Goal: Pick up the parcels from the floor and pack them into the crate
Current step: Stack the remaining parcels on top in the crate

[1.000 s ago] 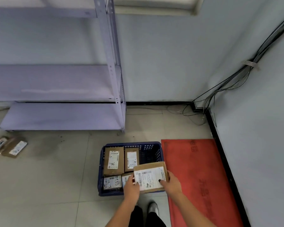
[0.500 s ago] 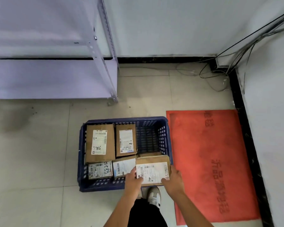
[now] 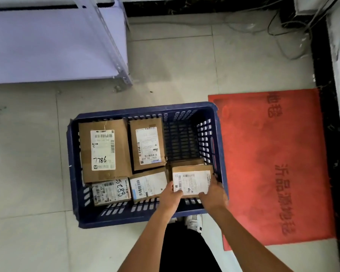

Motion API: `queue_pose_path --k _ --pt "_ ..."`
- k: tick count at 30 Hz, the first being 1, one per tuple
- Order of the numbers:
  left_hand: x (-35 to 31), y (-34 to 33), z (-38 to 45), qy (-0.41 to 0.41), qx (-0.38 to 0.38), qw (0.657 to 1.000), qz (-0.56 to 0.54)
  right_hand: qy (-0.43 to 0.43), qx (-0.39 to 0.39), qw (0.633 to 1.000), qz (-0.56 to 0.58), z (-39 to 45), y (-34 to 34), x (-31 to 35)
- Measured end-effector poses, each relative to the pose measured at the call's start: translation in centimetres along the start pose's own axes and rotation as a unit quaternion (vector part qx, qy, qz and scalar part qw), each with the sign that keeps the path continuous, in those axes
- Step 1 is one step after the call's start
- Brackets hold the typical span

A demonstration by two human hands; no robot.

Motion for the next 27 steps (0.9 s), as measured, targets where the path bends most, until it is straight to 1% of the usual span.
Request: queue_pose_path --k 3,7,11,15,17,20,24,27 --pt "0.5 -0.6 0.5 -0.01 -0.004 0.999 0.054 0.029 0.045 0.998 -0.024 0.2 -1.5 0.2" --pt "0.7 -1.3 1.3 -0.012 -0.011 0.997 0.075 0.027 0.091 0.994 -0.046 1.1 -2.5 0.3" --pt "1.2 -1.3 1.6 -0.014 -0.032 0.998 0.05 0.03 0.091 0.995 -0.015 1.2 -2.6 0.0" --pt "1.2 0.3 -0.1 0.008 -0.07 0.997 0.013 0.014 0.096 0.995 0.032 -0.4 -1.2 0.1" --pt "0.7 1.1 -2.2 0.018 -0.074 0.997 0.0 0.016 0.104 0.993 0.06 -2.3 0.0 0.8" --pt "0.0 2.6 -6.3 0.012 -0.09 0.995 -0.041 0.044 0.109 0.989 0.087 -6.6 2.4 2.2" --pt "0.0 3.9 -14.1 0.018 -0.085 0.991 -0.105 0.057 0.128 0.977 0.164 -14.5 5.1 3.2" --pt "-0.4 4.8 -20.4 -0.003 -0.083 0.983 -0.161 0.062 0.132 0.963 0.227 -20.8 7.4 3.9"
Point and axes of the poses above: each hand's wrist, its own z-axis towards the middle knuckle, its own y-axis out of the back of the hand, x = y × z, the point moved 6 cm from there along z, towards the middle knuckle, and after that the axes turned 10 degrees about z, right-handed, at the moved point
